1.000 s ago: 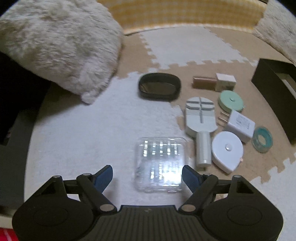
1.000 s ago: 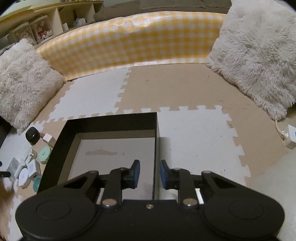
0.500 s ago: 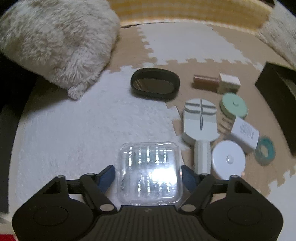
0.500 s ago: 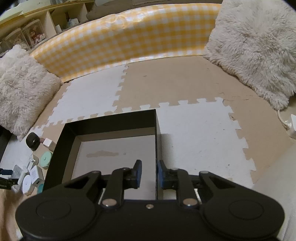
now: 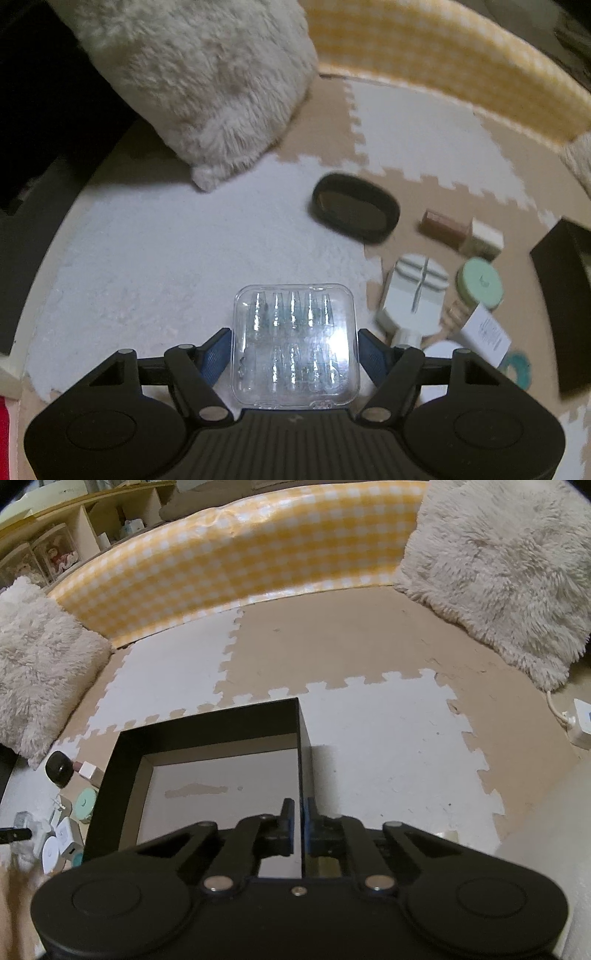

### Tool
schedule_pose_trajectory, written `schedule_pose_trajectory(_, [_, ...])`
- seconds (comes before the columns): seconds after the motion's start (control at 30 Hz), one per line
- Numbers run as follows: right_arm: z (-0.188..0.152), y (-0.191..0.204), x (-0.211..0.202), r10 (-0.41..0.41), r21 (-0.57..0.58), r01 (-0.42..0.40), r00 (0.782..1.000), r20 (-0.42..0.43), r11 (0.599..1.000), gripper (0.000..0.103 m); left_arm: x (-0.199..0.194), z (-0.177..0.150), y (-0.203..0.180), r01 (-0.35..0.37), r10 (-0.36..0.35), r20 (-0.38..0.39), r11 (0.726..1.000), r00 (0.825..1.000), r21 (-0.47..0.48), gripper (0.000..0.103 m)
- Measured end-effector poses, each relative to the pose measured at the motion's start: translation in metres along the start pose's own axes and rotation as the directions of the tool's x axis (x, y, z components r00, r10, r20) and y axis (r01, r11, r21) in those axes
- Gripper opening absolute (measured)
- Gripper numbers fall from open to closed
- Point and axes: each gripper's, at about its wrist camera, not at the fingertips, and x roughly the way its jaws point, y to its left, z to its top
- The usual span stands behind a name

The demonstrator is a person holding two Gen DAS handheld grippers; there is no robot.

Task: Organize rigid objects
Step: 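Lower the left gripper onto the clear nail case and grasp it, then carry the clear nail case into the black box and release it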

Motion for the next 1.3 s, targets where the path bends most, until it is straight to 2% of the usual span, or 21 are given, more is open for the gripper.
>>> schedule_pose_trajectory(0.13, [-0.001,0.000,0.002,-0.003,-0.002,0.003,1.000,-0.012,1.000,0.005,-0.023,0.005,-0.010,0.041,-0.038,0.070,0.998,0.997,-0.043,0.073])
schedule_pose_trajectory(0.27, [-0.001,-0.002,0.003,0.002,0.011,-0.002,1.000,-0.020,1.000,0.004,-0.052,0.006,-0.038,0.156,-0.147,0.149,0.987,0.978,-0.047,0.073])
schedule_pose_trajectory(0.4, [-0.001,-0.005,0.003,0.014,0.026,-0.013,1.000,-0.022,1.000,0.004,-0.069,0.001,-0.077,0.292,-0.281,0.184,0.956,0.942,-0.037,0.073])
schedule_pose_trajectory(0.53, [0.000,-0.008,0.004,0.029,0.043,-0.028,0.999,-0.027,0.999,0.004,-0.075,-0.004,-0.113,0.403,-0.391,0.185,0.914,0.901,-0.032,0.073])
schedule_pose_trajectory(0.63, [0.000,-0.007,0.004,0.027,0.036,-0.026,0.999,-0.029,0.999,0.004,-0.075,-0.006,-0.144,0.475,-0.464,0.176,0.880,0.868,-0.024,0.073])
schedule_pose_trajectory(0.73, [0.000,-0.005,0.004,0.021,0.015,-0.021,0.999,-0.031,1.000,0.004,-0.073,-0.006,-0.176,0.510,-0.506,0.149,0.860,0.850,0.008,0.073])
schedule_pose_trajectory(0.87, [0.001,-0.003,0.004,0.010,-0.015,-0.011,0.999,-0.031,1.000,0.003,-0.062,-0.009,-0.220,0.515,-0.515,0.099,0.857,0.851,0.037,0.073])
schedule_pose_trajectory(1.07, [0.002,-0.008,0.004,0.034,0.009,-0.034,0.999,-0.036,0.999,0.004,-0.030,-0.021,-0.275,0.513,-0.514,0.025,0.857,0.857,0.049,0.073])
schedule_pose_trajectory(1.3, [0.001,-0.010,0.004,0.047,0.016,-0.046,0.998,-0.037,0.999,0.004,0.003,-0.019,-0.295,0.519,-0.519,0.008,0.854,0.855,-0.038,0.073])
